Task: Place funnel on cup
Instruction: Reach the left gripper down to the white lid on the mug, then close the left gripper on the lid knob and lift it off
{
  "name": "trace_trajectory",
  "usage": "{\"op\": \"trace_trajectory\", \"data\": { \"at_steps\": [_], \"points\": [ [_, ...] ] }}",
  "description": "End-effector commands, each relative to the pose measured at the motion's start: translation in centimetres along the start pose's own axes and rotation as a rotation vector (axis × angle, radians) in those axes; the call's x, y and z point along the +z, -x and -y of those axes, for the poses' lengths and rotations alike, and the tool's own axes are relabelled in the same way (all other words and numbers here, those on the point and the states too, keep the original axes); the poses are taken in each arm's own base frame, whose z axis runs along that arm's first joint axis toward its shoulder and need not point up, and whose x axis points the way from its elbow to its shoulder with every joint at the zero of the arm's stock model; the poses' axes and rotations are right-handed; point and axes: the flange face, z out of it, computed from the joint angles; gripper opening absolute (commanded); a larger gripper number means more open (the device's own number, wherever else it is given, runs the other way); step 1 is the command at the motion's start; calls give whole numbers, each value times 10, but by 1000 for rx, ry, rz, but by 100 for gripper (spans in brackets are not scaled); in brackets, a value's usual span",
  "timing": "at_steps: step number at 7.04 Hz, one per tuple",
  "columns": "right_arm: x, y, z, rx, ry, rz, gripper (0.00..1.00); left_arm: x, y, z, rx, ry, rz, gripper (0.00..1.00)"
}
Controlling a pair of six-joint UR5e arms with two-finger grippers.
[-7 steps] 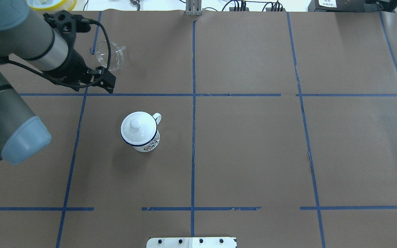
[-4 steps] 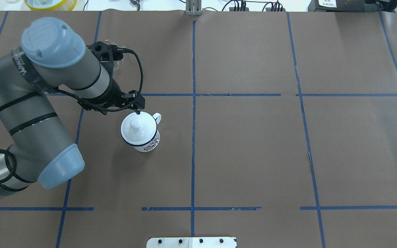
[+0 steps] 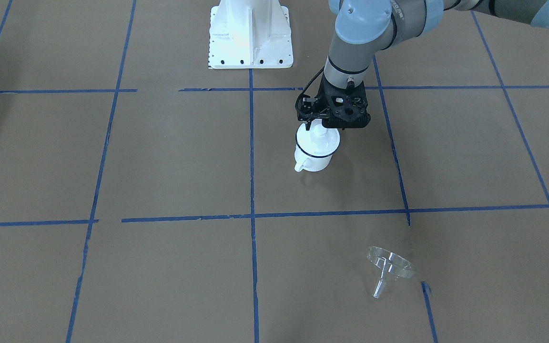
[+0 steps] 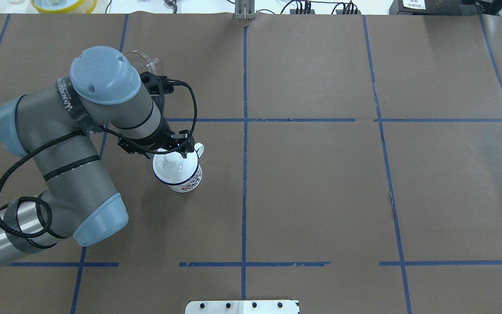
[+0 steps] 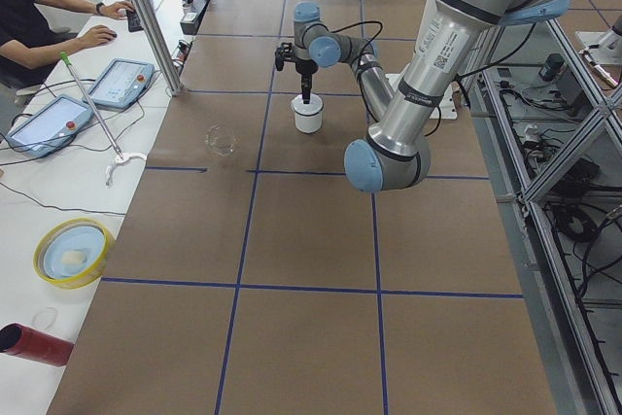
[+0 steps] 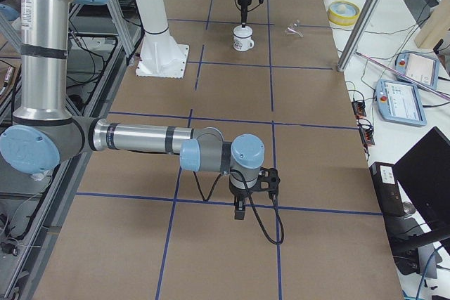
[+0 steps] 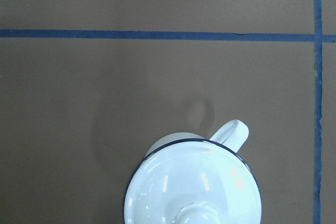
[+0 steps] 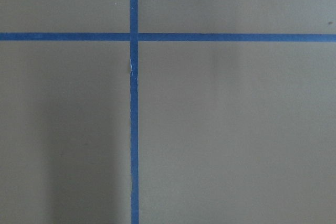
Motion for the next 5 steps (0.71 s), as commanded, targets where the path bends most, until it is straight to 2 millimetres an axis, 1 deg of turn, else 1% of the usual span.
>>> {"op": "trace_trajectory", "data": {
  "at_steps": [1,2,4,5],
  "points": [
    [0,0,0,0,0,0,100,0,-2,0,6,-3,-9,67],
    [-1,0,0,-1,-1,0,100,1,-2,0,9,-2,-8,64],
    [0,0,0,0,0,0,100,6,-1,2,10,-4,-12,62],
    [0,0,0,0,0,0,100,4,-3,2,13,-6,-16,61]
  ]
}}
